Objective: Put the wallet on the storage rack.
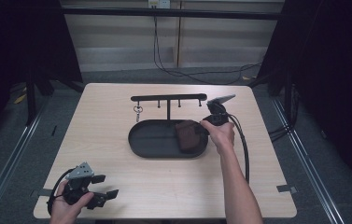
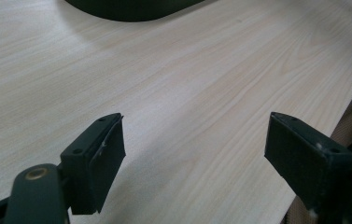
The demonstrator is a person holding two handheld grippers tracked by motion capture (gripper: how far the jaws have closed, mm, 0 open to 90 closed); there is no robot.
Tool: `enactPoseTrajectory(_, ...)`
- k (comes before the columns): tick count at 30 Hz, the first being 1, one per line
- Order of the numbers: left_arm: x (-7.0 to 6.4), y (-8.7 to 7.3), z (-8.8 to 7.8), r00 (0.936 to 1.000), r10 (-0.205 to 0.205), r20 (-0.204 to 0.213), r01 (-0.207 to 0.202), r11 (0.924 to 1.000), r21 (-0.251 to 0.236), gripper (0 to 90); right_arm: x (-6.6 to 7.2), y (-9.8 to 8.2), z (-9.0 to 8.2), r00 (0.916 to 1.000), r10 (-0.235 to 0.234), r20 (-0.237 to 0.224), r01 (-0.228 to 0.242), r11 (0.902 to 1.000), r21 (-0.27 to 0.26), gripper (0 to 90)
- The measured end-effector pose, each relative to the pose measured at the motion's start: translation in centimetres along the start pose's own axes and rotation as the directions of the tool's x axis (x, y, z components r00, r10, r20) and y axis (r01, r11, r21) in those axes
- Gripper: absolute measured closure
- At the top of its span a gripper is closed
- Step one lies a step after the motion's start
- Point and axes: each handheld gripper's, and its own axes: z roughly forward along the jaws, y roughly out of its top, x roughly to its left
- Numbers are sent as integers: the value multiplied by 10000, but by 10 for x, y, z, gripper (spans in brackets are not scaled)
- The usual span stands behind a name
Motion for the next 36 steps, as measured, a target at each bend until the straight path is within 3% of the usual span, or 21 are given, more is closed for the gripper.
enactPoseTrajectory(7,0,0,0,10000,7,8,-7,10000,-2,199,-2,-1,1,9994,244,237,-236,9992,-320,684)
enactPoseTrajectory(9,0,0,0,10000,-32,13,32,10000,-8,199,-4,-1,2,9990,240,382,-224,9989,-413,615)
enactPoseTrajectory(19,0,0,0,10000,5,-11,-5,10000,0,198,-4,-3,-8,10000,29,75,-22,9965,-835,521)
enactPoseTrajectory(23,1,1,0,10000,-10,-9,10,10000,-23,199,-2,-5,-17,9985,-537,31,537,9918,-1161,435)
enactPoseTrajectory(27,1,1,-1,10000,-53,1,53,10000,-45,198,0,-7,-23,9976,-691,78,695,9885,-1345,385)
enactPoseTrajectory(32,2,0,-2,9999,-107,9,107,9999,-126,198,3,-13,-34,9934,-1140,157,1149,9765,-1824,271)
enactPoseTrajectory(36,3,0,-2,9999,-137,-59,136,9998,-149,198,7,-17,-39,9891,-1455,239,1474,9719,-1837,232)
